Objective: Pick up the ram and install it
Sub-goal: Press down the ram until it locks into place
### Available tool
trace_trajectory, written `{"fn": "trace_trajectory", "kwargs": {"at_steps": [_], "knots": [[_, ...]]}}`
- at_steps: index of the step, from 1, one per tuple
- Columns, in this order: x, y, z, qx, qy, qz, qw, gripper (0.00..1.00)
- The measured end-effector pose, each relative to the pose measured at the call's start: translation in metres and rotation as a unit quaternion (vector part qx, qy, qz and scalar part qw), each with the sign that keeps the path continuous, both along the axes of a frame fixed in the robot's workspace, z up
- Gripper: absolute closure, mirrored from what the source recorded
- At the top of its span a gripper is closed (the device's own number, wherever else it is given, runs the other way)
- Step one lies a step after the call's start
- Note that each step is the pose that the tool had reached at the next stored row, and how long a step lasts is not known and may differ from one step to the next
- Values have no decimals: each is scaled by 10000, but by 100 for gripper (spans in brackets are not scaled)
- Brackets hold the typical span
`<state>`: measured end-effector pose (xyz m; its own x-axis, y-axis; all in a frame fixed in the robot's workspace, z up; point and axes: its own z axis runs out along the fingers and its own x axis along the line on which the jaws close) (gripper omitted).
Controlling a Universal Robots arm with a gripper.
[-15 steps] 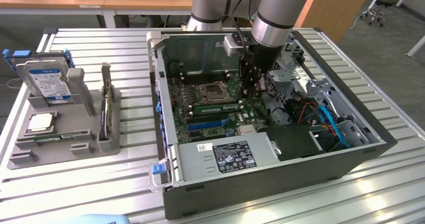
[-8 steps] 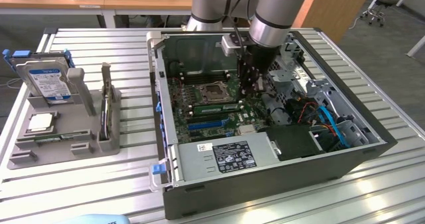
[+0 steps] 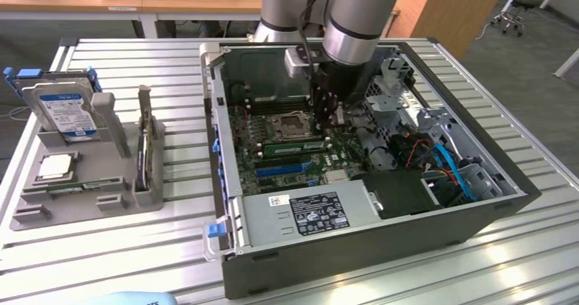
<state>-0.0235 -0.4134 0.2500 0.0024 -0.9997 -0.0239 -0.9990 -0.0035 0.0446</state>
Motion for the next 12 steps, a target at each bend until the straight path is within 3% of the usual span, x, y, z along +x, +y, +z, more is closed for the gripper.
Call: {"fn": "trace_trajectory", "kwargs": {"at_steps": [12], "knots": [[-334,3,-6,-1,1,-1,10000,90]]}}
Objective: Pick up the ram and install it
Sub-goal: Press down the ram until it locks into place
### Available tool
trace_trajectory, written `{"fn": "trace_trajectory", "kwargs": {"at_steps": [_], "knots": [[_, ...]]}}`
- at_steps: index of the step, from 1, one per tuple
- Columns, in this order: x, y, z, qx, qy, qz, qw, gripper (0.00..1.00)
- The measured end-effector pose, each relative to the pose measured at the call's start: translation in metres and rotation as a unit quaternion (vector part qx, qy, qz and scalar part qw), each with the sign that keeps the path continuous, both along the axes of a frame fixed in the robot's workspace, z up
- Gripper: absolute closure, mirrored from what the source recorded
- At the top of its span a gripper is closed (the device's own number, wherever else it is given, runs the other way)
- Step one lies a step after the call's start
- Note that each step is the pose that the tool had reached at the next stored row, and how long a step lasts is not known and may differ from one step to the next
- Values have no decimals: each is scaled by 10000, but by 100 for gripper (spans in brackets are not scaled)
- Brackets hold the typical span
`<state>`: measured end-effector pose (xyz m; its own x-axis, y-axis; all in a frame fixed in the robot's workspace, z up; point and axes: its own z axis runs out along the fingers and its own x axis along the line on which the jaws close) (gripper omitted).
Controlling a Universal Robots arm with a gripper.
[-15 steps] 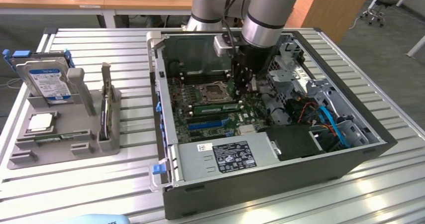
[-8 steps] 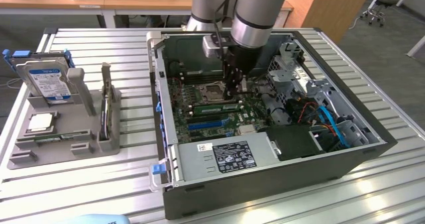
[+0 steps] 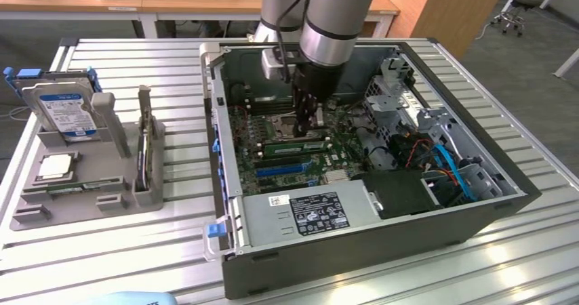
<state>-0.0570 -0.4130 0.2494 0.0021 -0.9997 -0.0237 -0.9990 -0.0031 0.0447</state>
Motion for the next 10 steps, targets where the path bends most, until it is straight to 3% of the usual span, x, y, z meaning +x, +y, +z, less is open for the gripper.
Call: {"fn": "trace_trajectory", "kwargs": {"at_steps": [10], "knots": [[-212,3,-10,1,0,0,10000,90]]}}
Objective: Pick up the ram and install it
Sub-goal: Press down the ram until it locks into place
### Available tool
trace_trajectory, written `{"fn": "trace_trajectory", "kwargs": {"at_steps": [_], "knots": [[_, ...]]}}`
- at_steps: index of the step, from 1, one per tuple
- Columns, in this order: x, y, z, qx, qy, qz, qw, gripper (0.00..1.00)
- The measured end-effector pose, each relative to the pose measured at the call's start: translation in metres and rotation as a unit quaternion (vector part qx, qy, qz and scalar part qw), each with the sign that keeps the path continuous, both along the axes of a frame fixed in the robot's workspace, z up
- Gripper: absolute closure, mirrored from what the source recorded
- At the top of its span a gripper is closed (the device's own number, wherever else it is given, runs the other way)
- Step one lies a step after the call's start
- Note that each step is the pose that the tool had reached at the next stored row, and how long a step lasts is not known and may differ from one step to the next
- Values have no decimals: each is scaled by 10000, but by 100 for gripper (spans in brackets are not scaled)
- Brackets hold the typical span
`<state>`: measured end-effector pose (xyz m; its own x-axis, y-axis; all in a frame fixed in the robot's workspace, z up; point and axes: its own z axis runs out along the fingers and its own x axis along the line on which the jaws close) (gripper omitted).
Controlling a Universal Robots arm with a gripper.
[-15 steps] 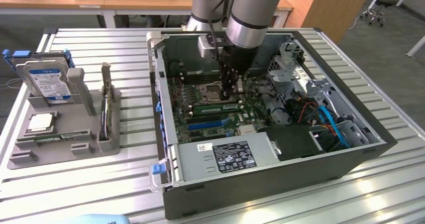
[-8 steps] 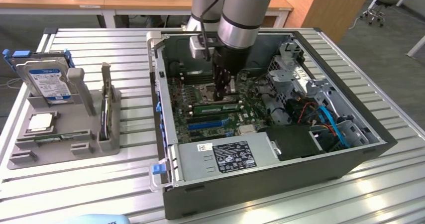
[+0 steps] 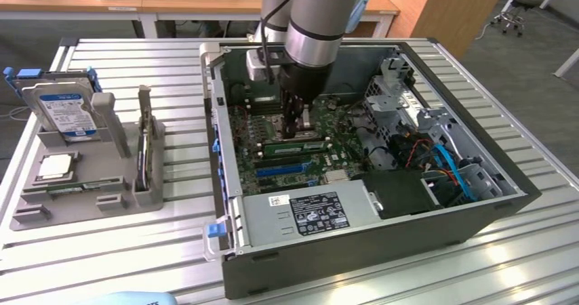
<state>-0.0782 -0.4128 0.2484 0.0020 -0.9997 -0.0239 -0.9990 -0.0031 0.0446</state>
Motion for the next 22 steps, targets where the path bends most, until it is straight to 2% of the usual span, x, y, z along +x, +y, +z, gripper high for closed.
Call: {"fn": "trace_trajectory", "kwargs": {"at_steps": [12,22], "knots": [[-9,-26,-1,-1,0,0,10000,90],[-9,-26,-72,0,0,0,10000,90]]}}
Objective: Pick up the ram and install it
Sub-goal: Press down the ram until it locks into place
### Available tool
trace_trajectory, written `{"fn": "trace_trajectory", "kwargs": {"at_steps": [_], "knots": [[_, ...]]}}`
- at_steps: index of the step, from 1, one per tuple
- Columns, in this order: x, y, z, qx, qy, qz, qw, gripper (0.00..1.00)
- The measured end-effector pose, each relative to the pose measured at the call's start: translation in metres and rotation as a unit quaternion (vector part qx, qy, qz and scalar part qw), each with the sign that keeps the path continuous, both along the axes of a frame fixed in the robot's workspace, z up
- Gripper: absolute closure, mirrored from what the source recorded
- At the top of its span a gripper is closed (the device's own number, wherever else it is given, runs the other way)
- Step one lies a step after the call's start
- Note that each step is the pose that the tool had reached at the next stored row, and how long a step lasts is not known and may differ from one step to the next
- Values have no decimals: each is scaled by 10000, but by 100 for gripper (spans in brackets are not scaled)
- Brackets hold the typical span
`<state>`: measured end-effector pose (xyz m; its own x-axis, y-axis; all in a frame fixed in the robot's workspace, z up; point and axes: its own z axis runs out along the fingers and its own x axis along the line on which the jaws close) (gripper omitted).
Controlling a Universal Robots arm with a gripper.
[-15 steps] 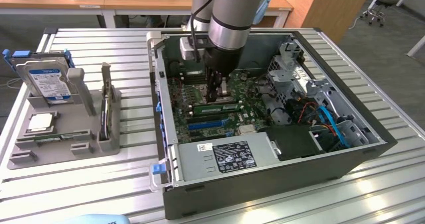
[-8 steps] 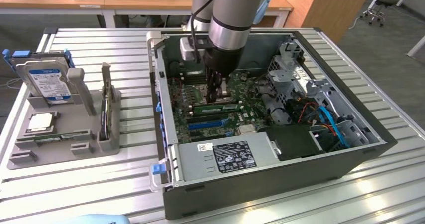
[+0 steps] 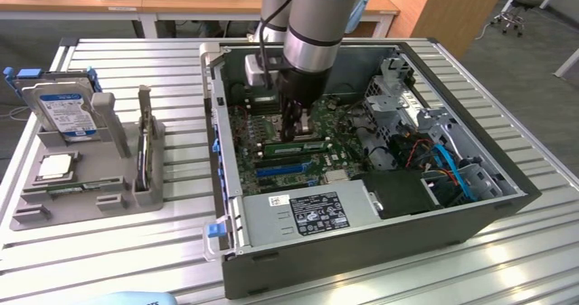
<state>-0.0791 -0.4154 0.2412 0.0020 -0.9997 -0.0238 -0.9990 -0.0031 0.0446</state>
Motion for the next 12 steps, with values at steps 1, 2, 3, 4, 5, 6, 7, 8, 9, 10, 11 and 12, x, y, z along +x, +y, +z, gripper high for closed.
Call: {"fn": "trace_trajectory", "kwargs": {"at_steps": [1,2,3,4,5,6,7,8,9,10,11,12], "knots": [[0,0,-8,0,0,0,10000,90],[0,0,-15,0,0,0,10000,90],[0,0,-22,0,0,0,10000,90],[0,0,-28,0,0,0,10000,90],[0,-1,-30,-1,1,0,10000,90],[-1,-1,-29,-2,1,0,10000,90],[-1,-1,-30,-2,1,0,10000,90],[0,-1,-30,-1,1,0,10000,90],[0,0,-31,-1,1,0,10000,90],[0,0,-34,0,0,0,10000,90],[0,0,-39,1,0,0,10000,90],[0,0,-43,1,0,0,10000,90]]}}
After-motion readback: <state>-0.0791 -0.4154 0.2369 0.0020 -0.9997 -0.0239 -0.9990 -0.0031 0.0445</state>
